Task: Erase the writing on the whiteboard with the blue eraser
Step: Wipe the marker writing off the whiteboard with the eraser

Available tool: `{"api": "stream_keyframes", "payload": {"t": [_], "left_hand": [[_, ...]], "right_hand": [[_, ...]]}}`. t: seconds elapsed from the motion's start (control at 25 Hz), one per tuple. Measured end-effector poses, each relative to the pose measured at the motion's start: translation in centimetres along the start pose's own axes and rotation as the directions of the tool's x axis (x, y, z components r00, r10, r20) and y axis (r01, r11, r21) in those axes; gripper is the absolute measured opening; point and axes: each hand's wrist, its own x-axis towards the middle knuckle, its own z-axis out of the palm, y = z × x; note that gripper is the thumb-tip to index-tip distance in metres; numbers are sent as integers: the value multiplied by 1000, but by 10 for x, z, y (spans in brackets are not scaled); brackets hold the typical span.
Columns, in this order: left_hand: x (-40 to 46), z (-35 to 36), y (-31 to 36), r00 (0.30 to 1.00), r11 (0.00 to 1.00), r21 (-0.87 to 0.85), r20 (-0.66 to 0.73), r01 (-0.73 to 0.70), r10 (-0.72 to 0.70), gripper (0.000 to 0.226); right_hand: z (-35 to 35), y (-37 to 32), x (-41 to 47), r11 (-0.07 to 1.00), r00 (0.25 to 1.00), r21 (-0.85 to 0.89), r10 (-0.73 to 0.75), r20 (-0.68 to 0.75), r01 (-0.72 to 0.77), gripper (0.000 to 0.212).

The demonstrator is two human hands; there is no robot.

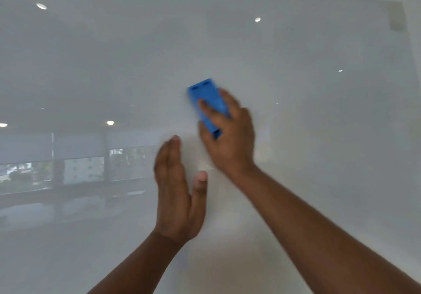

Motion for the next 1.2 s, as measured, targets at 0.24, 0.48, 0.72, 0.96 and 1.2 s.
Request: {"api": "stream_keyframes", "payload": {"t": [0.24, 0.48, 0.72, 0.96, 1.2], "left_hand": [[34, -44, -5, 802, 845, -341, -305, 412, -513, 59], [31, -38, -17, 959, 966, 97, -175, 241, -222, 24], [-20, 2, -20, 973, 837, 496, 101, -231, 208, 27], [-19, -3, -21, 989, 929, 341, 78, -146, 127, 45], [-11, -26, -11, 974, 975, 73, -108, 209, -200, 38]], "right_hand": [[-12, -45, -122, 965, 924, 118, -257, 284, 233, 31], [-43, -31, -184, 851, 733, 215, -522, 436, 479, 36], [-119, 85, -185, 973, 965, -109, -182, 191, 205, 37], [-129, 145, -99, 911, 935, -235, 296, -196, -338, 41], [-52, 44, -67, 999, 997, 3, 51, -54, -51, 49]]}}
